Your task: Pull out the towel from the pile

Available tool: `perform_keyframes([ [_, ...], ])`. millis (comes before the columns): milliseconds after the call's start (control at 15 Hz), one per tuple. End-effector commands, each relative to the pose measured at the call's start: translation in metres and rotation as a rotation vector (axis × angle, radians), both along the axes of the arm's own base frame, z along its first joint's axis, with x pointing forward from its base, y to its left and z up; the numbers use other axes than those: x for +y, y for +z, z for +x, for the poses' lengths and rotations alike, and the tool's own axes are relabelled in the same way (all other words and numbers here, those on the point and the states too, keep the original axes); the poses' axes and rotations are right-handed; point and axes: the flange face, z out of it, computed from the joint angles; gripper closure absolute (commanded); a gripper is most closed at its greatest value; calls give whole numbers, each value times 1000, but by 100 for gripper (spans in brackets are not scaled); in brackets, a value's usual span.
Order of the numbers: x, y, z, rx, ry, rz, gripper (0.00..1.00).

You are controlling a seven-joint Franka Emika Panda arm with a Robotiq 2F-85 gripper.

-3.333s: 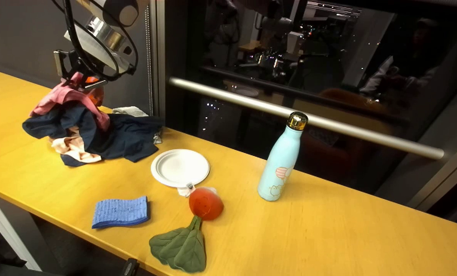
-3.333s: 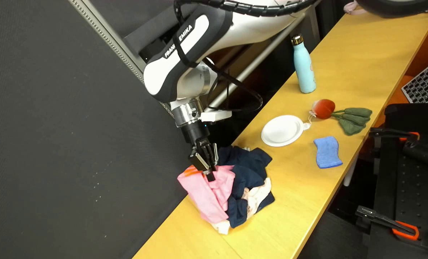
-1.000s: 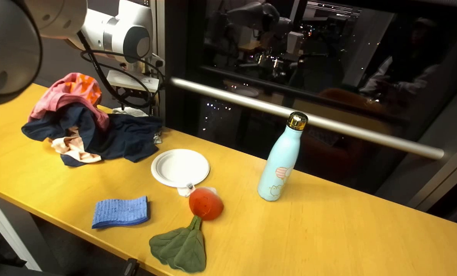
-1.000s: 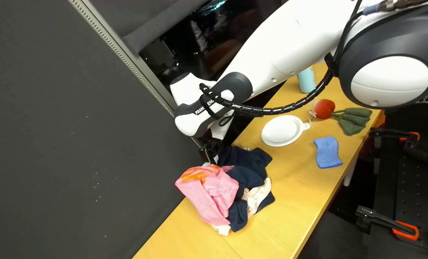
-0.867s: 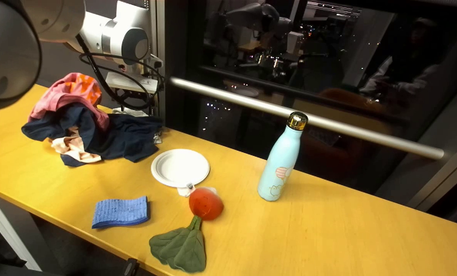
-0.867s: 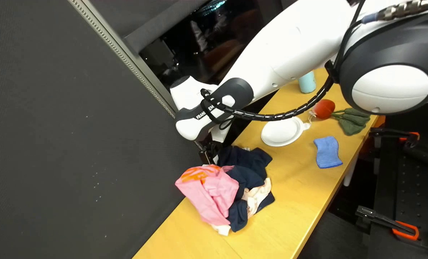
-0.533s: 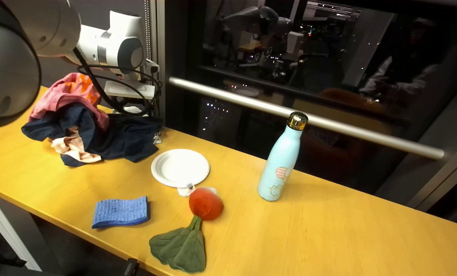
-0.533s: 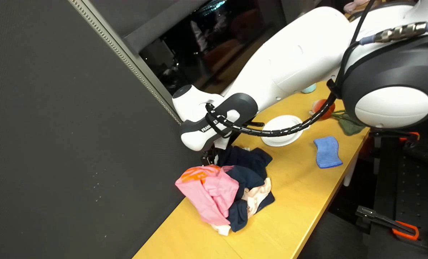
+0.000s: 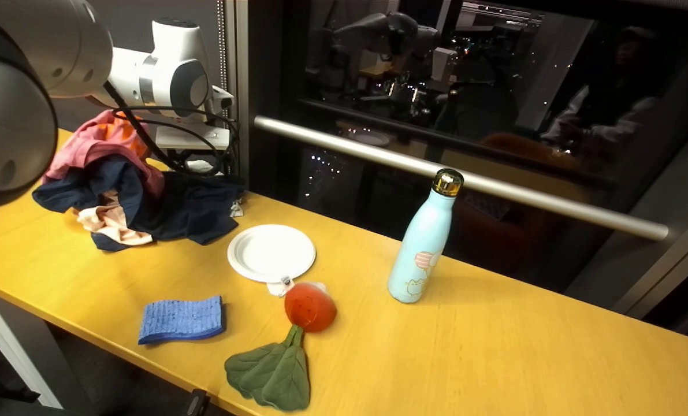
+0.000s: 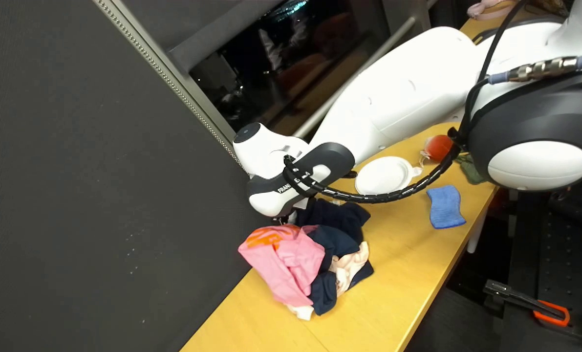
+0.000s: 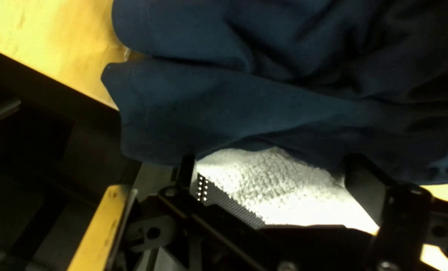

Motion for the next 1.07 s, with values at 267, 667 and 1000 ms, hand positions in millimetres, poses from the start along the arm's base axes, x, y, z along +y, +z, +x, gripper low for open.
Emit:
perform_keyframes([
  [267,21,-19,-3,-62,64,-85,6],
  [667,17,-19,0,-105,90,-163,56],
  [1000,21,-5,2,-118,85,-154,93],
])
